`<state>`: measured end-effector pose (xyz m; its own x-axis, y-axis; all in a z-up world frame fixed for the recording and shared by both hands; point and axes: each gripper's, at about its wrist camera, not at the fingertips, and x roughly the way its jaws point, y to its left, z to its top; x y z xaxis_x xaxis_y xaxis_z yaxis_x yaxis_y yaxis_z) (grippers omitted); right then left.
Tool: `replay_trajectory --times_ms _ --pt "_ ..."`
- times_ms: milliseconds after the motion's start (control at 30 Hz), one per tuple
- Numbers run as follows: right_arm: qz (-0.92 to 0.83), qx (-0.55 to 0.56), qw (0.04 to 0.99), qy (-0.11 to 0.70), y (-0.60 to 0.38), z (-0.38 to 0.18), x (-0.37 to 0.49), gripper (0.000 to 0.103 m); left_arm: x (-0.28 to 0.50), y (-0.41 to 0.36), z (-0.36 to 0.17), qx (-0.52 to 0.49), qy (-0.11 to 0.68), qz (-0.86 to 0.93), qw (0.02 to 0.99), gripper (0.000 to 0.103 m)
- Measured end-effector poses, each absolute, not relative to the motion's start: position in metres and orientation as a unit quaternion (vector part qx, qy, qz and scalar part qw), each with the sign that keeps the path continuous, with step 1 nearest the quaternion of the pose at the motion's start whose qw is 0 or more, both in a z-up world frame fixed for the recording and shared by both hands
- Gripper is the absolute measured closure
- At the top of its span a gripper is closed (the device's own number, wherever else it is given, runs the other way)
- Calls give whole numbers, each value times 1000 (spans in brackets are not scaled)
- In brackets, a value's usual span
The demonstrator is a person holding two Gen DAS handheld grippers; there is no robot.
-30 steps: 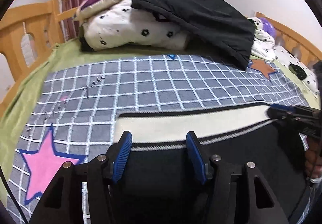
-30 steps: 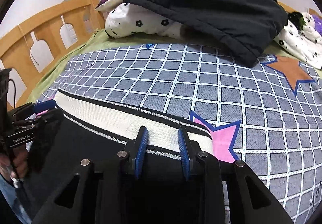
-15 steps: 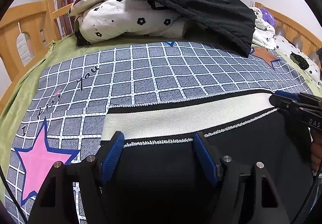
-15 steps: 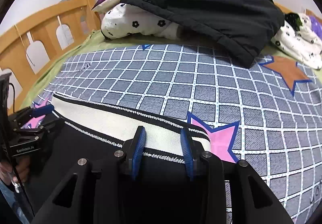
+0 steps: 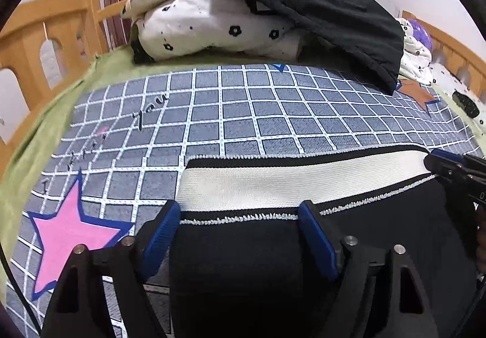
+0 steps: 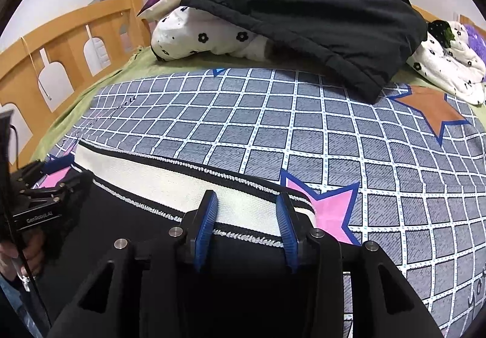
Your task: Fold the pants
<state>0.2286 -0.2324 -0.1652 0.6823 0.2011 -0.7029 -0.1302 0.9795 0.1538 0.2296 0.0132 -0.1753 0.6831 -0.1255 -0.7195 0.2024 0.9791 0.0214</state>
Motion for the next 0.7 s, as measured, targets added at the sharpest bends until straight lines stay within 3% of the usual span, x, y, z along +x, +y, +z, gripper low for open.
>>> replay_trajectory --times_ms 333,467,700 --pt "90 46 917 387 -232 -166 228 63 226 13 -174 47 392 -91 914 24" --pt "91 48 910 402 -235 -160 224 58 206 13 -170 48 418 -116 900 24" --pt "107 4 899 425 -238 -155 148 55 133 16 -174 68 437 -143 885 24"
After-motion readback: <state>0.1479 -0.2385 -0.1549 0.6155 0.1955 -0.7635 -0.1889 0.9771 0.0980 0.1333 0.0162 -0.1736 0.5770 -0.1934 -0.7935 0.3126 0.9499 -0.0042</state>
